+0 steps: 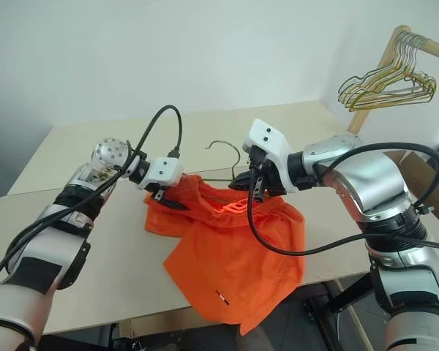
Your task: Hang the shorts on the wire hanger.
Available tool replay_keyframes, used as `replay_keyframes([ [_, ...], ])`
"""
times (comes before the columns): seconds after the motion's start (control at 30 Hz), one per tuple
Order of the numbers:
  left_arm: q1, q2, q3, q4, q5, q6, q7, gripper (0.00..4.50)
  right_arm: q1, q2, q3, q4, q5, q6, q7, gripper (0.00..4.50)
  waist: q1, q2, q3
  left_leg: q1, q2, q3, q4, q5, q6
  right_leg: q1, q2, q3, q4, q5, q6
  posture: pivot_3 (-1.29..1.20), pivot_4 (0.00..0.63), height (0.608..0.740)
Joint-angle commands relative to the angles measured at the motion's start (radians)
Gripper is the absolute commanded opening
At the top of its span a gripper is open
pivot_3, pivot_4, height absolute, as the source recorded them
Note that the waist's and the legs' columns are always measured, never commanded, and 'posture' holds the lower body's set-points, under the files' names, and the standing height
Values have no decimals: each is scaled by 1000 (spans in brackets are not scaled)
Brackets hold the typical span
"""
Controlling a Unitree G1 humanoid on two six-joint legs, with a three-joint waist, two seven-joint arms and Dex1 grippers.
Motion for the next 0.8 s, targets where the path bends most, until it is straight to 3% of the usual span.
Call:
replay_keyframes([
  [0.03,-39,-11,29,7,11,-15,19,1867,-32,-2,-19,-23,1,-13,6,0,0,0,0,0,0,0,0,0,0,0,0,0,0,0,0,-217,0,740],
  [0.2,-46,-28,43,21,20,-14,19,182,-36,-2,-21,-24,3,-9,7,0,-2,0,0,0,0,0,0,0,0,0,0,0,0,0,0,-222,0,740],
  [0.23,-46,-29,44,23,22,-15,16,33,-37,-2,-23,-24,3,-9,6,0,-3,0,0,0,0,0,0,0,0,0,0,0,0,0,0,-222,0,740],
  [0.47,-53,-46,96,25,-27,43,-26,33,-13,7,-65,-30,-5,-63,-17,0,-6,0,0,0,0,0,0,0,0,0,0,0,0,0,0,-237,0,740],
  [0.5,-53,-47,101,24,-25,47,-28,0,-10,6,-69,-31,-5,-71,-17,570,-6,0,0,0,0,0,0,0,0,0,0,0,0,0,0,-237,0,740],
  [0.63,-53,-46,115,25,-26,57,-37,0,-2,-17,-76,-47,-5,-76,-11,1806,-6,0,0,0,0,0,0,0,0,0,0,0,0,0,0,-247,0,740],
  [0.8,-57,-48,130,31,-28,77,-33,0,19,-124,-147,-56,10,-83,35,3663,-4,0,0,0,0,0,0,0,0,0,0,0,0,0,0,-252,0,740],
])
